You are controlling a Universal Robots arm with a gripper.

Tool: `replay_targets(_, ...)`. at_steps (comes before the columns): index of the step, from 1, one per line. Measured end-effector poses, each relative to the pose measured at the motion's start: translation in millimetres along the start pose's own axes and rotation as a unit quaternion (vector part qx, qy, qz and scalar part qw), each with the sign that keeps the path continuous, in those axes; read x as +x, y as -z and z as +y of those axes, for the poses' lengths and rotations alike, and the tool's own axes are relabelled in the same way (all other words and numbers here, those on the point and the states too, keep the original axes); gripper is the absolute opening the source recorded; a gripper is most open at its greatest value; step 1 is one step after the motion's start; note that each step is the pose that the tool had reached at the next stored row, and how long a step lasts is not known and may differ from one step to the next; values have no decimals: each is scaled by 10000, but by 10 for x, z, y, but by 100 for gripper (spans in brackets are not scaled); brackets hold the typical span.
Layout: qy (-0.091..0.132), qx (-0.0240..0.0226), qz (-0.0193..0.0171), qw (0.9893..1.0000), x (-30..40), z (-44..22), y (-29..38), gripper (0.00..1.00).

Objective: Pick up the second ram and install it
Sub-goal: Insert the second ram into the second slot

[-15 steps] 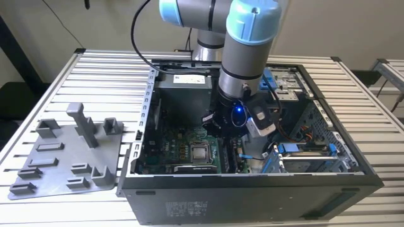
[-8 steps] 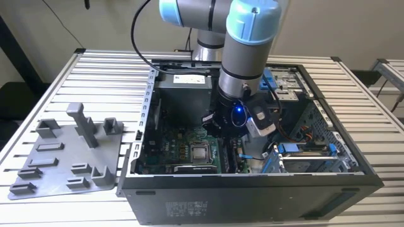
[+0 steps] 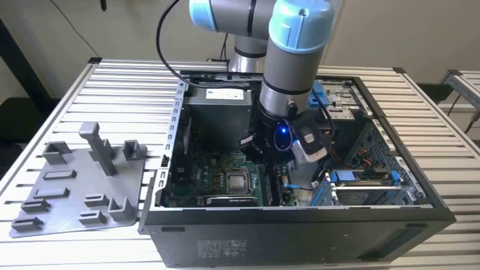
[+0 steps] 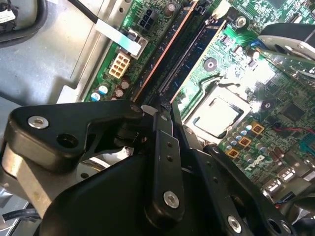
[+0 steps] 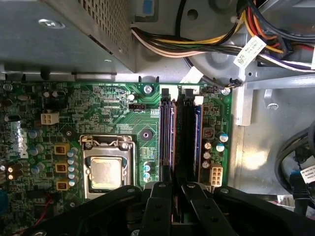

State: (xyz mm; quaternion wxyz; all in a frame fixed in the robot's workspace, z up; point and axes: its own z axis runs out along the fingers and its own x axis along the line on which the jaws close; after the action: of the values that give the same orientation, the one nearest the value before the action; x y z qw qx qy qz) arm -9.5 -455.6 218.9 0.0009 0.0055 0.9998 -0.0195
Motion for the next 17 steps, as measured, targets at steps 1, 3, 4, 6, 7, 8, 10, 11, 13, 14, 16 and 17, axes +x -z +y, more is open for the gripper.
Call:
replay_targets(1,-20,-1,1,10000,0,0,0,14)
replay_targets(3,-50,-1,2,10000,0,0,-1,14)
replay_targets(4,-56,-1,2,10000,0,0,-1,14)
replay_targets(6,-67,-3,2,10000,0,0,-8,14)
replay_targets(7,-68,-2,3,10000,0,0,-10,14)
replay_targets(8,-69,-1,3,10000,0,0,-13,14)
replay_targets(10,-70,0,3,10000,0,0,-19,14)
replay_targets(11,-70,0,3,10000,0,0,-19,14)
replay_targets(13,-70,1,3,10000,0,0,-19,14)
replay_targets(14,-72,1,3,10000,0,1,-19,14)
replay_targets(16,-72,15,2,10000,-1,1,-15,14)
replay_targets(17,-73,22,2,10000,-1,1,-14,14)
